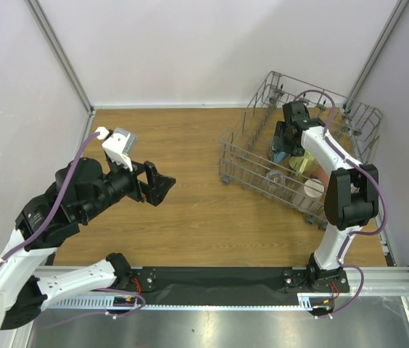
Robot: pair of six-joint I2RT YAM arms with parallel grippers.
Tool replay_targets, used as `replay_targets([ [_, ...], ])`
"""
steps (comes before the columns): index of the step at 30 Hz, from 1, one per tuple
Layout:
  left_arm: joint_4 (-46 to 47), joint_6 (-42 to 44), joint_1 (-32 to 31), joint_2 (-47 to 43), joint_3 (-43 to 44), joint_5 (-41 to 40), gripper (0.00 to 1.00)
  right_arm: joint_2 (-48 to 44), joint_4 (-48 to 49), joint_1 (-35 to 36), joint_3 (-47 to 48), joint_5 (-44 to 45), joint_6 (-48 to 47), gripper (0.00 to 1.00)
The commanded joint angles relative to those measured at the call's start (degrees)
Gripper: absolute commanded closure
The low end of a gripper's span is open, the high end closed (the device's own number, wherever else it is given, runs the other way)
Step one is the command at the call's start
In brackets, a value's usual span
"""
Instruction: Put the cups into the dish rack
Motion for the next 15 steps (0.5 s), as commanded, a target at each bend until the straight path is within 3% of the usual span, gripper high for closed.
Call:
replay_targets([
  [1, 1.12, -1.03, 0.38, 0.62, 2.2, 1.04, 0.0, -1.28, 1.94, 0.6, 3.12, -1.78, 0.02, 0.34],
  [7, 1.73, -1.47, 0.38, 1.58, 2.2, 1.74, 0.0, -3.04, 0.18, 0.6, 5.05, -2.58, -0.51, 0.25],
  [15, 3.05, -2.26, 0.38, 3.07, 2.38, 3.15, 0.0, -6.37, -2.98, 0.6, 8.57, -5.3, -0.51, 0.21],
])
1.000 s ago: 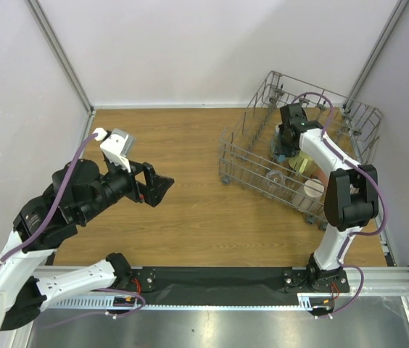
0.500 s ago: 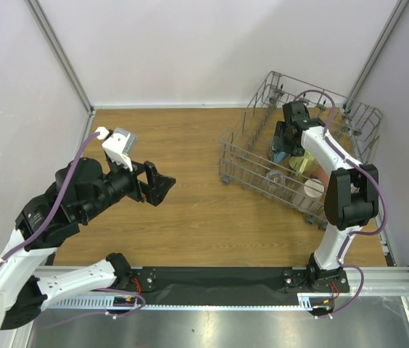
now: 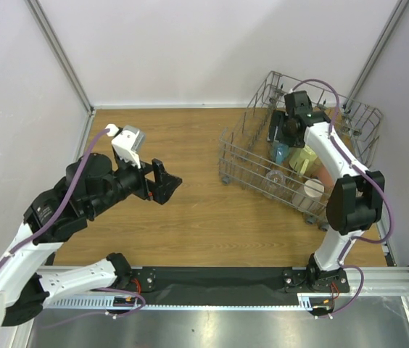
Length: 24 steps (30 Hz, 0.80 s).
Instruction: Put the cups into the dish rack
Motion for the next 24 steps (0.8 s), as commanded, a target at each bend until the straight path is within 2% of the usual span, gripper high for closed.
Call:
replay_targets([
  [1, 2.79, -0.99, 0.35, 1.02, 2.25, 1.66, 0.0, -4.39, -0.47, 0.1, 3.81, -1.78, 0.0, 0.2],
  [13, 3.23, -3.28, 0.44, 3.22, 3.13, 4.21, 0.0, -10.45, -3.11, -0.08, 4.25, -1.87, -0.62, 0.17],
  [24, 6.39, -8.98, 0.97, 5.24, 2.69, 7.55, 0.0, -20.55, -6.09, -1.22, 3.02, -4.16, -1.59, 0.13],
])
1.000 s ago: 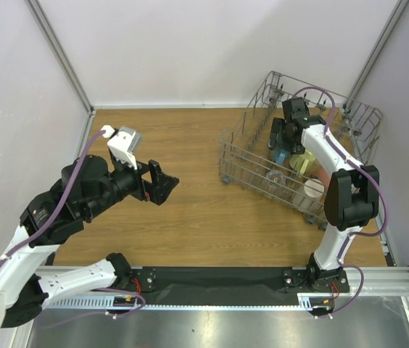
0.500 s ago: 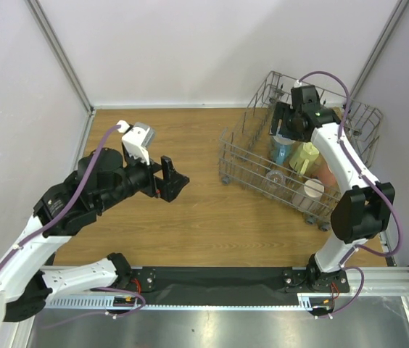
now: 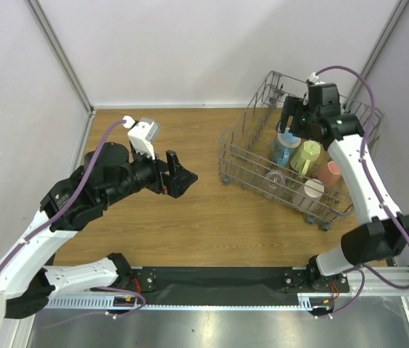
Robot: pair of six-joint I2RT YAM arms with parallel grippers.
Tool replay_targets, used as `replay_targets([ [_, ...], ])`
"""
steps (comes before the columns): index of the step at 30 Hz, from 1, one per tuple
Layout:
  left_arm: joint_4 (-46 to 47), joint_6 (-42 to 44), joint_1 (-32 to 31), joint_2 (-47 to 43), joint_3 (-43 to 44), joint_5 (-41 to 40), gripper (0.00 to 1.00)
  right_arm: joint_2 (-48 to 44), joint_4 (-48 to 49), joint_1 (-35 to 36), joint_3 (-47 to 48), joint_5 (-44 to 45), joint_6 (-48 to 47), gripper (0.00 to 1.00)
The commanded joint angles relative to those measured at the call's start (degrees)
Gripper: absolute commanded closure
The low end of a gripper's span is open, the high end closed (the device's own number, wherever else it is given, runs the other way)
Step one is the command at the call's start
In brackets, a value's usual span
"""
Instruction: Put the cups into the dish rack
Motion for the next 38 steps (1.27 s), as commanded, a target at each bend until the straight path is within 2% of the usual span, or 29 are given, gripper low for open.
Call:
replay_targets([
  [1, 3.79, -3.87, 0.77, 0.5, 0.94, 2.28, 0.0, -5.46, -1.77, -1.07, 0.53, -1.27, -1.37, 0.12],
  [9, 11.78, -15.12, 2.18, -2.04, -7.22, 5.36, 0.0, -15.65, -3.26, -1.77, -5.7, -6.1, 2.67, 0.08],
  [16, 26.54, -24.96, 2.71, -8.37, -23.91, 9.57, 0.0, -27.42, -2.91, -1.69, -17.65, -11.9, 8.65, 0.04],
  [21, 37.79, -29.53, 2.8, -9.17, -30.07, 10.2, 0.0, -33.4, -5.46, -1.6, -21.61, -15.77, 10.84, 0.0],
  [27, 52.64, -36.39, 2.88, -8.11, -36.67, 11.68, 0.0, -40.35, -5.55, -1.25, -28.37, -10.07, 16.29, 0.0],
  [33, 54.68, -37.8, 2.88, -9.77, -40.01, 12.92, 0.0, -50.28, -0.47, -1.25, -35.32, -9.62, 17.79, 0.0],
  [36, 59.86, -38.86, 2.8, -12.06, -43.88, 11.87, 0.0, -54.76, 1.47, -1.25, -40.15, -10.59, 18.23, 0.0],
  [38, 66.62, -40.08, 2.8, -13.03, -48.0, 11.17, 0.0, -57.22, 1.13, -1.25, -42.09, -10.68, 19.8, 0.0],
])
